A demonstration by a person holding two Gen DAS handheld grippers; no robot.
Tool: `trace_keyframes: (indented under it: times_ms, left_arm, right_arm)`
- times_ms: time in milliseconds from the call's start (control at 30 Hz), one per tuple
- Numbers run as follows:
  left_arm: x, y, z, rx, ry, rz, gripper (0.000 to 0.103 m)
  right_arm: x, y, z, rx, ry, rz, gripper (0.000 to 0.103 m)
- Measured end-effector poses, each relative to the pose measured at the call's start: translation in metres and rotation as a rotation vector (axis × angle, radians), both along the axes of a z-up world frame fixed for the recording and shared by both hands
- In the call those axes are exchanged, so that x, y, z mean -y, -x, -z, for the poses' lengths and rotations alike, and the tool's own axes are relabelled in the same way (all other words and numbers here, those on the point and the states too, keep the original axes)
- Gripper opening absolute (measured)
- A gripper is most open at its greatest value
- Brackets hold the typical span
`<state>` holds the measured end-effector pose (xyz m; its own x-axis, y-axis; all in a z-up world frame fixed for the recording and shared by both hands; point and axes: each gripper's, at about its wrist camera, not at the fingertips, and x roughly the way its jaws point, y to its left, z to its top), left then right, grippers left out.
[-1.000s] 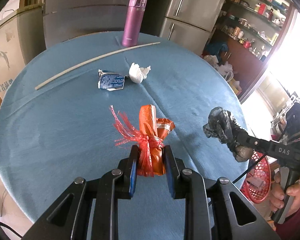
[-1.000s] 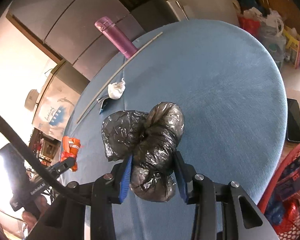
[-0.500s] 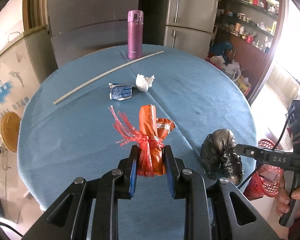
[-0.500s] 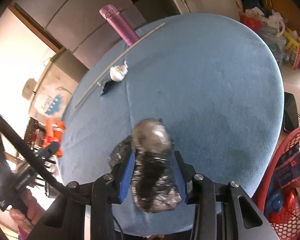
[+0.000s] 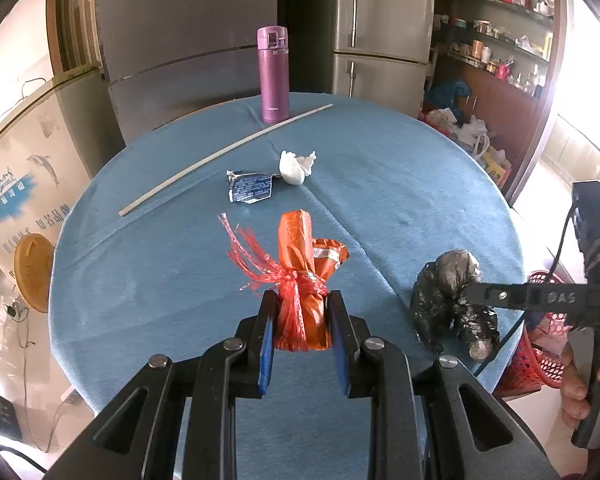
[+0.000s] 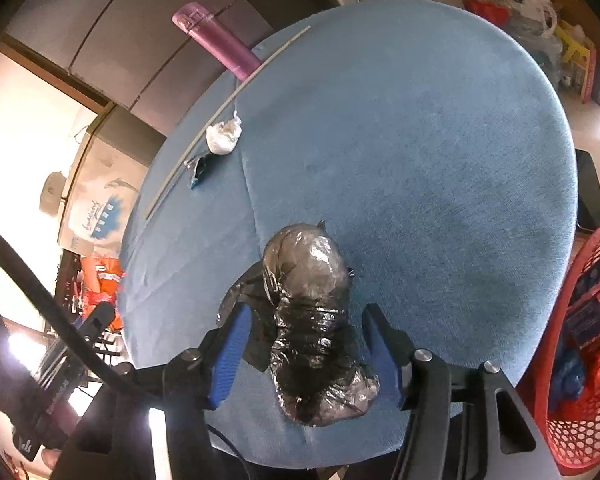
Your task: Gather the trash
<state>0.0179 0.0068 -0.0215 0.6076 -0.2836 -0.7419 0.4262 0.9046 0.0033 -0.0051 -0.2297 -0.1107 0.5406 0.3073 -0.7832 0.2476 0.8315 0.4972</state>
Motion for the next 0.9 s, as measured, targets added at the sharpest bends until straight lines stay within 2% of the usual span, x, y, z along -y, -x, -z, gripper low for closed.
trace_keyframes:
  times_ms: [133,233,333,733,900]
  left_arm:
    - [0.004,0.004,-0.001,0.018,-0.023,-0.001,0.026]
    - [0.006,0.007,-0.002,0.034,-0.041,-0.004,0.026]
    - [0.009,0.008,-0.001,0.039,-0.051,-0.008,0.026]
    - [0.019,0.015,-0.001,0.054,-0.087,-0.011,0.026]
    - [0.022,0.016,-0.001,0.059,-0.097,-0.008,0.026]
  right_arm:
    - [-0.011,-0.007,0.011,-0.008,0.013,-0.019,0.062]
    - [-0.022,-0.009,0.012,0.007,0.072,-0.044,0.061]
    - [-0.027,-0.01,0.014,0.007,0.091,-0.065,0.046]
    - [-0.033,-0.002,0.005,0.059,0.138,-0.102,0.044]
    - [-0.03,-0.002,0.013,0.024,0.114,-0.094,0.044]
